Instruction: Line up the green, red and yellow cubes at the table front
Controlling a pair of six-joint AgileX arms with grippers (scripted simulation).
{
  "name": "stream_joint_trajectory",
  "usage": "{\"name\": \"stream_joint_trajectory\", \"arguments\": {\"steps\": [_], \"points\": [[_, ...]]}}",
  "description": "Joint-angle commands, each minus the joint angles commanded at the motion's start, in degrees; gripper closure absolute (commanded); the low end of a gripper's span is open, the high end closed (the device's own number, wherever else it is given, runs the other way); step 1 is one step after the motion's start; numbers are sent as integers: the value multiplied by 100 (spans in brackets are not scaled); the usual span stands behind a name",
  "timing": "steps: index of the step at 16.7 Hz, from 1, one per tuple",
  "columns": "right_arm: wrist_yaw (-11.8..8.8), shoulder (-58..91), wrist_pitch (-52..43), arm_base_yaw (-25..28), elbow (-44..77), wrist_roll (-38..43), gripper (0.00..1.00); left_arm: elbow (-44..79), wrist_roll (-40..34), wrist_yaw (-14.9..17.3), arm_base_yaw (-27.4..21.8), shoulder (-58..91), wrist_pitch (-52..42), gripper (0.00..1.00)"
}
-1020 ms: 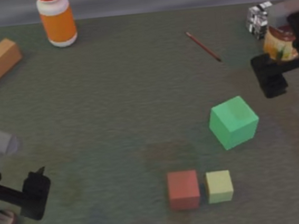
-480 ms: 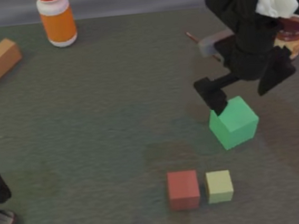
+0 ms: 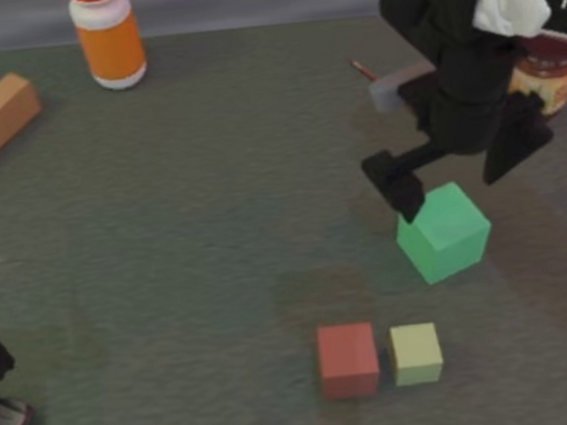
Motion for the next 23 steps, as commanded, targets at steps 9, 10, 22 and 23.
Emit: {"name": "stream_joint_trajectory", "arguments": {"steps": [9,10,22,23], "points": [[7,657,1637,35,-972,19,0,0,0,0,0,0,0,0],[7,686,1687,37,-1007,20,0,0,0,0,0,0,0,0],[7,688,1691,37,-1009,21,68,0,0,0,0,0,0,0],[7,688,1691,37,-1009,21,75,0,0,0,0,0,0,0]]}}
